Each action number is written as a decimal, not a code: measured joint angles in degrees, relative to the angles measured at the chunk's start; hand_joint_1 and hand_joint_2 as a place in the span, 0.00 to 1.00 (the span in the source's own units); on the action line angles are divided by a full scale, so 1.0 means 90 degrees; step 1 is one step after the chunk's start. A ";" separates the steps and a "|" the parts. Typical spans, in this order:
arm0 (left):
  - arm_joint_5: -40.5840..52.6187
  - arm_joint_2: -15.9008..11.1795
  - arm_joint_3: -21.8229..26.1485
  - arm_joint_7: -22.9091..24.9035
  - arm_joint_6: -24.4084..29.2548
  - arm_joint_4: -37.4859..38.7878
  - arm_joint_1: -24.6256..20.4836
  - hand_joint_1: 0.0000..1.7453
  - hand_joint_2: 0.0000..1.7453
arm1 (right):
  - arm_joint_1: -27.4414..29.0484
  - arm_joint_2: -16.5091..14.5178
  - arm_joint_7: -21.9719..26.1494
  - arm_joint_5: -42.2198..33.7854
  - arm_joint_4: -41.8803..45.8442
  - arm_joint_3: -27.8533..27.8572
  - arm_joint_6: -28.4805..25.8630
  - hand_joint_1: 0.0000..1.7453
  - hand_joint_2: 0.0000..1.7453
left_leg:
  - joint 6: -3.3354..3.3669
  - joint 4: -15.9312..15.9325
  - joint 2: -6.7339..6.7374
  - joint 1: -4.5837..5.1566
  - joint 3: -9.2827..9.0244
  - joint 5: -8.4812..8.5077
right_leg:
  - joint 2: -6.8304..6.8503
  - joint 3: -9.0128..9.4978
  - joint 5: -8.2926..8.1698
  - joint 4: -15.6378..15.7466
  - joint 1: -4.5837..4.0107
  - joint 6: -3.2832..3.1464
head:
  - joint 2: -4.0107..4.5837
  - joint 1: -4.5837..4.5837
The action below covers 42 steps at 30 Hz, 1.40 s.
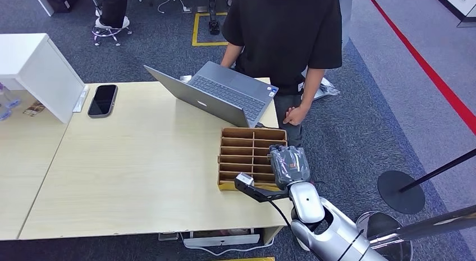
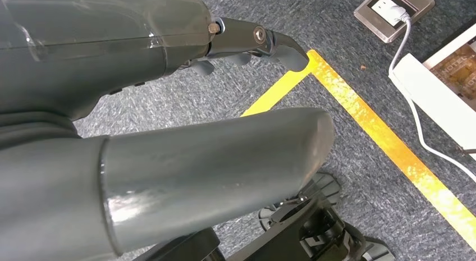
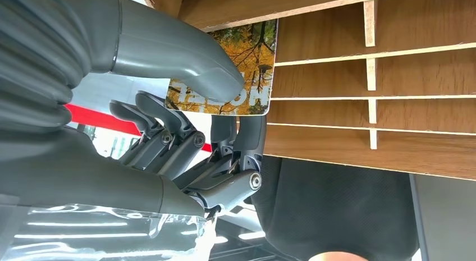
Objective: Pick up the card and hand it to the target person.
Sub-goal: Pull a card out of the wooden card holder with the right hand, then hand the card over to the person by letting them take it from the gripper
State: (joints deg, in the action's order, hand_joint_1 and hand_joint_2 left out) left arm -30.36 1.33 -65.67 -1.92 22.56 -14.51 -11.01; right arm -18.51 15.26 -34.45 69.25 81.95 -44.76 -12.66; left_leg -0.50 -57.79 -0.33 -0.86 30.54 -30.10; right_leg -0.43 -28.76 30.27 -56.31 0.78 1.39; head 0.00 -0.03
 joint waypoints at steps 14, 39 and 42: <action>-0.0022 -0.0007 0.0006 -0.0074 0.0018 0.0000 0.0015 0.00 0.00 | -0.0158 0.0122 -0.0070 -0.0202 0.0489 0.0135 0.0534 1.00 1.00 | 0.0000 -0.0001 0.0000 0.0000 0.0000 0.0000 | 0.0000 0.0000 0.0000 0.0000 0.0000 0.0000 | 0.0000 0.0000; 0.0162 -0.0016 0.0013 0.0001 -0.0025 0.0000 -0.0055 0.00 0.00 | -0.1323 0.0685 -0.0071 -0.1055 0.1691 0.0397 0.0462 1.00 1.00 | 0.0000 -0.0004 0.0000 0.0000 0.0002 0.0000 | 0.0000 0.0000 0.0000 0.0000 0.0000 0.0000 | 0.0000 0.0000; 0.0213 -0.0005 0.0013 0.0045 -0.0055 0.0000 -0.0105 0.00 0.00 | -0.1396 0.0707 0.0010 -0.1041 0.1390 0.0429 0.0212 1.00 1.00 | 0.0001 -0.0004 -0.0001 0.0000 0.0003 0.0001 | 0.0002 0.0000 -0.0001 0.0000 0.0000 0.0001 | 0.0000 -0.0001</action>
State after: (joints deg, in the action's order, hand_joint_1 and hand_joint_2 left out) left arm -28.44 1.28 -65.55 -1.51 22.06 -14.51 -11.95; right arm -31.07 21.62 -34.36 59.88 94.46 -40.90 -10.76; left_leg -0.49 -57.83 -0.34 -0.86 30.56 -30.09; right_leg -0.42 -28.76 30.27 -56.32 0.78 1.40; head 0.00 -0.03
